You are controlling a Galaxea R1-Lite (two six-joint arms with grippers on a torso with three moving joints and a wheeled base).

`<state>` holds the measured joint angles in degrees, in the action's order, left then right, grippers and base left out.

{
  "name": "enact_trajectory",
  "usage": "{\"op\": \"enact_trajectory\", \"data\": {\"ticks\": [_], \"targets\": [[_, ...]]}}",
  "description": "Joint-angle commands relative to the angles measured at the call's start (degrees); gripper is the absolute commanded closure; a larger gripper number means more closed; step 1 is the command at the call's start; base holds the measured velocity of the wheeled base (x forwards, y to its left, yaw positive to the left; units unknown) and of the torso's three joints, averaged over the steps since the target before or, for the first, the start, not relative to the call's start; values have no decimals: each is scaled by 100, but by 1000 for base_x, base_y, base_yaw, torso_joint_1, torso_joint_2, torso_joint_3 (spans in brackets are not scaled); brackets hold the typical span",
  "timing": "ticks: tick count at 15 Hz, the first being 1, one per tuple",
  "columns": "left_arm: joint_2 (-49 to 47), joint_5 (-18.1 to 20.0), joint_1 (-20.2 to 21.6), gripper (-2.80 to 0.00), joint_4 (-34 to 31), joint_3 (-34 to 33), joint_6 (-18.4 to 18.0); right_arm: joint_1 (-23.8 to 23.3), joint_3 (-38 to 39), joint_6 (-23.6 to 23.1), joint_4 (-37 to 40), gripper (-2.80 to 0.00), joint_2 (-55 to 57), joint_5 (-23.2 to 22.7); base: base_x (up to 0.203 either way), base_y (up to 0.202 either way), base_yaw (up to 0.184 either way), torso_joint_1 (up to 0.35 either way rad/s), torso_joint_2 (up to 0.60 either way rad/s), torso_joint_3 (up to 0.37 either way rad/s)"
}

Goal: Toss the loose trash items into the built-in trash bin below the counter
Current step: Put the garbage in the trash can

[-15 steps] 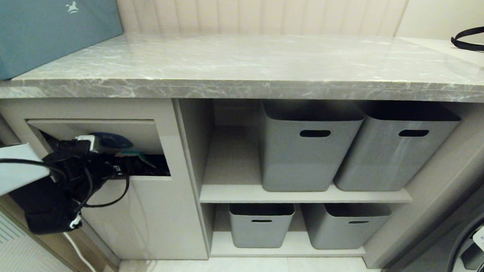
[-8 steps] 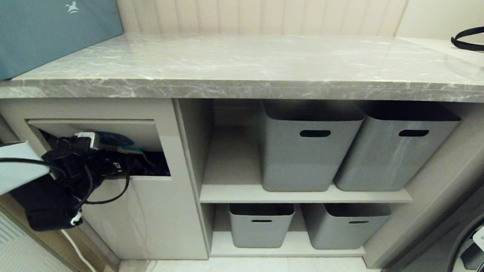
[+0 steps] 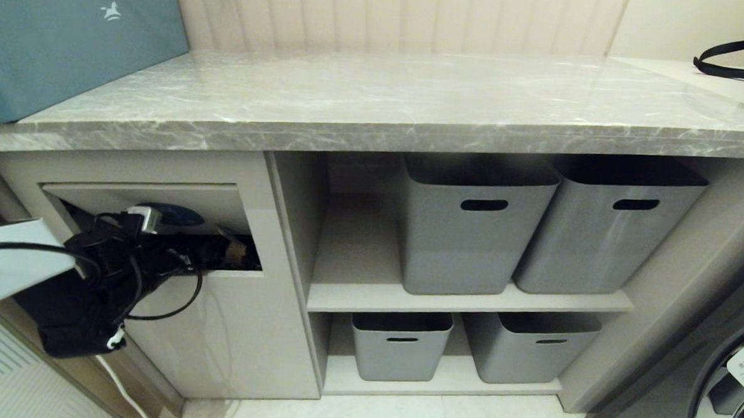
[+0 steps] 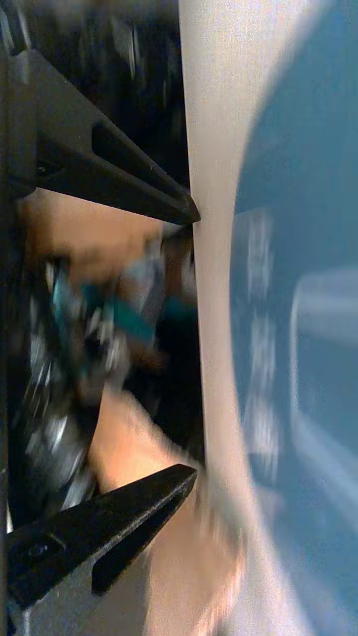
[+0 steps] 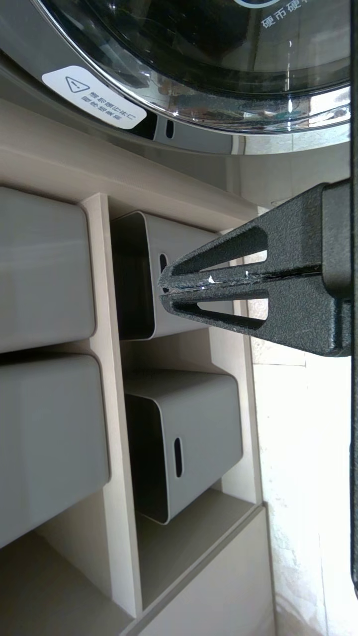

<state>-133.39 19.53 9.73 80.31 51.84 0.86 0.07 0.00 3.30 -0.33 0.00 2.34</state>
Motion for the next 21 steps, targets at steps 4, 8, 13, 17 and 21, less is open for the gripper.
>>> {"op": "enact_trajectory", "data": {"ticks": [4, 8, 13, 17, 21], "targets": [[-37, -632, -47, -280, -59, 277, -108, 1, 0, 4, -2, 0, 0, 3, 0, 0, 0, 0, 0, 0], [32, -391, 138, -280, -59, 312, 156, 1, 1, 4, -2, 0, 0, 3, 0, 0, 0, 0, 0, 0], [-69, -485, 351, -280, -135, 834, 55, 1, 9, 4, -2, 0, 0, 3, 0, 0, 0, 0, 0, 0], [-125, -486, 337, -280, -139, 935, 55, 1, 0, 4, -2, 0, 0, 3, 0, 0, 0, 0, 0, 0], [-36, -486, 346, -280, -131, 592, 55, 1, 6, 4, -2, 0, 0, 3, 0, 0, 0, 0, 0, 0]]}}
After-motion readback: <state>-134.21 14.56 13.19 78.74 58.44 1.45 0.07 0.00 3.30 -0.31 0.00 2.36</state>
